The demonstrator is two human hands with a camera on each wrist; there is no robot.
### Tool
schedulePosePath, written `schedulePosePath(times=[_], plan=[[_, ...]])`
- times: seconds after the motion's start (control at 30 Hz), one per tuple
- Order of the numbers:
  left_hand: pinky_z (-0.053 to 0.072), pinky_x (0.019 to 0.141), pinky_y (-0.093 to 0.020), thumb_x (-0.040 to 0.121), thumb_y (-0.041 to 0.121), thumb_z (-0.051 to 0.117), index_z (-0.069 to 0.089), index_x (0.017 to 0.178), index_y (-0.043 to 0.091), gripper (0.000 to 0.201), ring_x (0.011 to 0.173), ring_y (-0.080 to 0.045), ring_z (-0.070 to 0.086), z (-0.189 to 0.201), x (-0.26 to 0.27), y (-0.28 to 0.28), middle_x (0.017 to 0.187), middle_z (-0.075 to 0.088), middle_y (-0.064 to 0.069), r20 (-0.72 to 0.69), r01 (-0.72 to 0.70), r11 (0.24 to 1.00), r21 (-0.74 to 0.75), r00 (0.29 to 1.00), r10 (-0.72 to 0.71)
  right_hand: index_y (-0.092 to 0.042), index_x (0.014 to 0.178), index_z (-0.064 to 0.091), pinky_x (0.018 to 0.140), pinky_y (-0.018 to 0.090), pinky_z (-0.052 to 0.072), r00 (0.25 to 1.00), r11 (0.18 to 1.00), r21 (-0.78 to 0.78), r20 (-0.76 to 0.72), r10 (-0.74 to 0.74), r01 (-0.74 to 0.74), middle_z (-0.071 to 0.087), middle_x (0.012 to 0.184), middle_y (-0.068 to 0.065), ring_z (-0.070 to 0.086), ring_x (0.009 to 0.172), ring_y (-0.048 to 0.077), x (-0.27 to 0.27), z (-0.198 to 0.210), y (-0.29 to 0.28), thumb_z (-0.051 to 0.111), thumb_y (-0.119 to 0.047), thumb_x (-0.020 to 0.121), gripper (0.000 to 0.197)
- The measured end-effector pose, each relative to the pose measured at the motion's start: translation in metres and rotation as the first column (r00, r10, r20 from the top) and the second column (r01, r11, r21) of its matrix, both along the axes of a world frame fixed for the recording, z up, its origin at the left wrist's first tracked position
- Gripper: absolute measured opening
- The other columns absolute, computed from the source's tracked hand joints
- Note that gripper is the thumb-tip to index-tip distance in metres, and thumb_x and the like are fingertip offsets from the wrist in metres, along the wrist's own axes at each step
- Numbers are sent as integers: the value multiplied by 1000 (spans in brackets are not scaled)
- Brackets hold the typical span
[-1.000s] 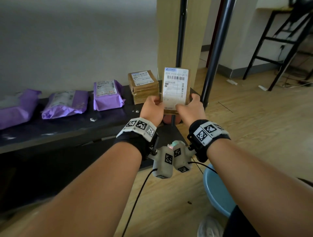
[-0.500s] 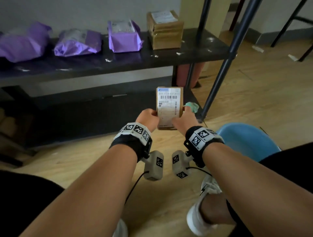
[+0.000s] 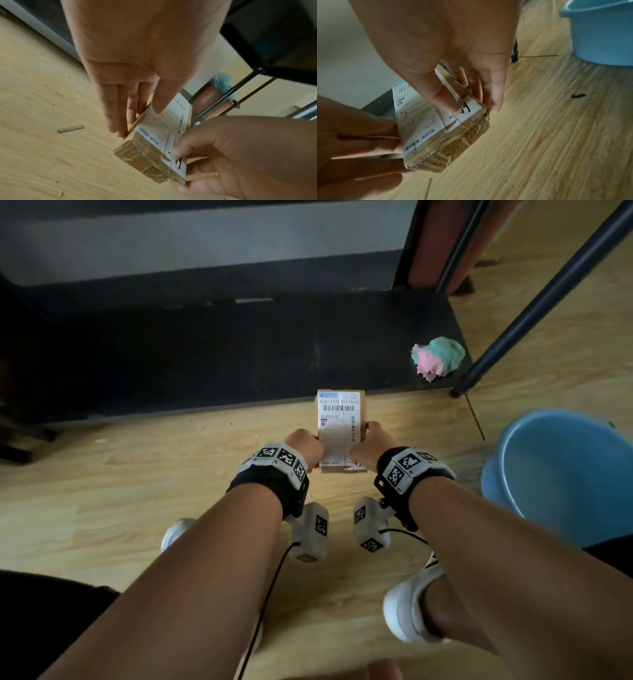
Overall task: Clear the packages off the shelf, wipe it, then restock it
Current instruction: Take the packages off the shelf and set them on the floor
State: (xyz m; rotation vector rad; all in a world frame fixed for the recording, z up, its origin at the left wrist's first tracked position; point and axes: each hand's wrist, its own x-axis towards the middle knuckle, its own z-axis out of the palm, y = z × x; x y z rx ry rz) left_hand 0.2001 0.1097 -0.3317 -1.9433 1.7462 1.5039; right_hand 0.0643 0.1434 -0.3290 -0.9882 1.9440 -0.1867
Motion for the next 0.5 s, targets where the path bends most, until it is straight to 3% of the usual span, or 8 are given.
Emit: schedulePosePath(times=[0.1,0.17,0.23,0.33,0.4,0.43,0.5], plan=[[56,78,-32,94,6,48,59,78,8,20,84,-24,65,-28,-6,-5,88,65,-9,50,37,998,42,998,-39,-12,129,42,79,38,59,1000,997,73,15,-12,11,61,101,3,66,88,22,-4,-26,-8,55,-3,83,49],[55,75,-32,93,8,48,50,68,14,26,72,-22,59,-40,-13,-6,73,57,-4,54,1,998,58,999,-4,-9,125,45,77,33,59,1000,993,114,-17,2,0,62,100,4,66,86,20,-8,-39,-12,54,-2,86,41],[55,76,-32,95,9,46,58,80,8,19,72,-19,59,-46,-19,-6,82,63,-7,47,31,995,92,998,-35,-7,125,44,69,27,56,999,989,150,-47,13,-5,63,103,7,64,84,19,-13,-47,-15,52,-3,89,37],[53,80,-34,98,11,41,59,119,0,30,86,-24,60,-52,-29,-7,109,66,-17,-5,34,994,107,999,-34,-7,123,48,58,20,46,991,985,156,-104,86,-69,61,97,3,60,80,15,-20,-58,-21,50,-6,91,32],[50,68,-30,98,10,39,55,127,2,34,81,-23,58,-51,-34,-8,112,65,-18,-30,44,996,80,999,-41,-7,124,50,54,18,40,982,982,163,-142,122,-98,58,94,1,58,80,14,-25,-60,-25,49,-8,92,32],[45,61,-26,97,8,39,54,130,3,36,74,-20,55,-48,-36,-8,113,64,-19,-41,53,996,66,998,-51,-7,125,50,57,20,43,982,982,162,-146,117,-93,59,100,3,59,86,18,-26,-58,-26,50,-9,92,33],[38,54,-21,96,5,38,49,136,5,41,71,-20,54,-42,-38,-9,120,61,-19,-61,77,997,33,995,-74,-6,134,47,79,29,50,977,983,148,-167,130,-106,59,118,11,60,106,27,-27,-53,-30,52,-12,92,42]])
